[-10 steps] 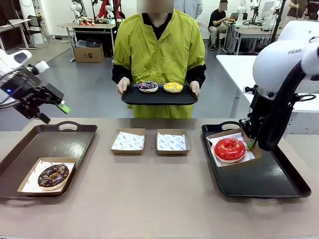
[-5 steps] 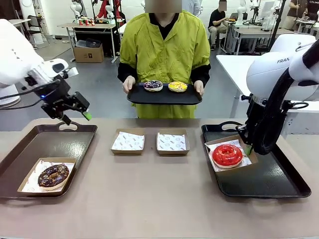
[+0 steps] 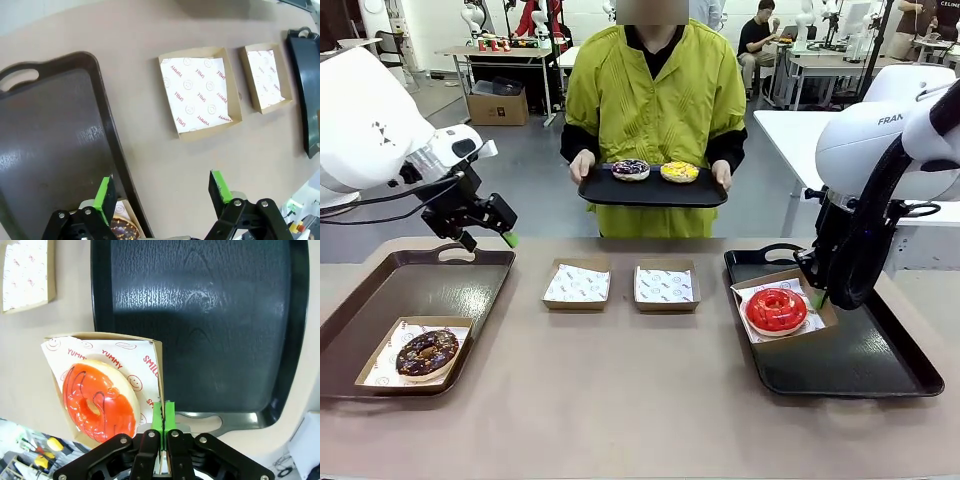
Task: Individually package the donuts and arrange them on the tray.
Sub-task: Place the picked Paper togo box on the Handle tray while simultaneously picking up another Paper togo box from the table with the other hand.
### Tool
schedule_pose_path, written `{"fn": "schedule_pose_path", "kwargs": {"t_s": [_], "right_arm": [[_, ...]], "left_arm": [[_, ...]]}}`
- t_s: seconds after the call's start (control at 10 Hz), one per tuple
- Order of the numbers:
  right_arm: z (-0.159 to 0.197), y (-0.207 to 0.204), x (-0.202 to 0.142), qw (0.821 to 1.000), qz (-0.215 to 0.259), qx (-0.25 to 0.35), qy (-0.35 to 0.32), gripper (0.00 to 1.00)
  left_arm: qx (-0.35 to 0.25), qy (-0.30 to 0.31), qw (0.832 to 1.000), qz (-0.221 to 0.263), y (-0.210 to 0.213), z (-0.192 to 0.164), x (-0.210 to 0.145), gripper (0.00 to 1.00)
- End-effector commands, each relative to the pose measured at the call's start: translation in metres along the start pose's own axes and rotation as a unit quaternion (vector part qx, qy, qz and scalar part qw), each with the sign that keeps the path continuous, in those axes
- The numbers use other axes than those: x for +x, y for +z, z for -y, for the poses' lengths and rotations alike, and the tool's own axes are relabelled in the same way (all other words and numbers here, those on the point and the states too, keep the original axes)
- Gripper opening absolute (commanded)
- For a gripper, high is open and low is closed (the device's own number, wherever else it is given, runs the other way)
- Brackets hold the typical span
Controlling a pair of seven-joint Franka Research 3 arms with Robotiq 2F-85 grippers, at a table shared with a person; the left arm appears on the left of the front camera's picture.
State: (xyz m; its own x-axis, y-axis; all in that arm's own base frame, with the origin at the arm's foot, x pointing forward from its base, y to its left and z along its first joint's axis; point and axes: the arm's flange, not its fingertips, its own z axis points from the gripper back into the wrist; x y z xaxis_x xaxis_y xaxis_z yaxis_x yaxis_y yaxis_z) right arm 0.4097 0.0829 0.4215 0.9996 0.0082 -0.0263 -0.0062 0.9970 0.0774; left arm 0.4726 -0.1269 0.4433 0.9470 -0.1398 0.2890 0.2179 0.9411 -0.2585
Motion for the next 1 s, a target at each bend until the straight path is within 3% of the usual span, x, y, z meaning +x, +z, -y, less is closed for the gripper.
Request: {"fn": "schedule_pose_path", "kwargs": {"t_s": [0.0,0.5,0.7,0.9], "right_arm": [[0.001,0.001,0.0,1.0,0.002,-0.003,0.002,0.01],[0.0,0.0,0.0,1.0,0.0,0.0,0.0,0.01],[0.005,-0.016,-0.006,0.999,0.001,-0.049,-0.006,0.01],[0.024,-0.025,-0.015,0.998,0.009,-0.056,-0.021,0.01]], "left_arm": [[-0.016,0.007,1.0,-0.007,0.006,-0.002,0.0,0.96],[-0.002,0.006,1.0,-0.005,0.002,-0.006,0.0,0.96],[-0.012,0.012,1.0,-0.025,-0.003,0.013,0.018,0.96],[0.01,-0.001,0.999,-0.045,-0.011,0.035,0.039,0.96]]}}
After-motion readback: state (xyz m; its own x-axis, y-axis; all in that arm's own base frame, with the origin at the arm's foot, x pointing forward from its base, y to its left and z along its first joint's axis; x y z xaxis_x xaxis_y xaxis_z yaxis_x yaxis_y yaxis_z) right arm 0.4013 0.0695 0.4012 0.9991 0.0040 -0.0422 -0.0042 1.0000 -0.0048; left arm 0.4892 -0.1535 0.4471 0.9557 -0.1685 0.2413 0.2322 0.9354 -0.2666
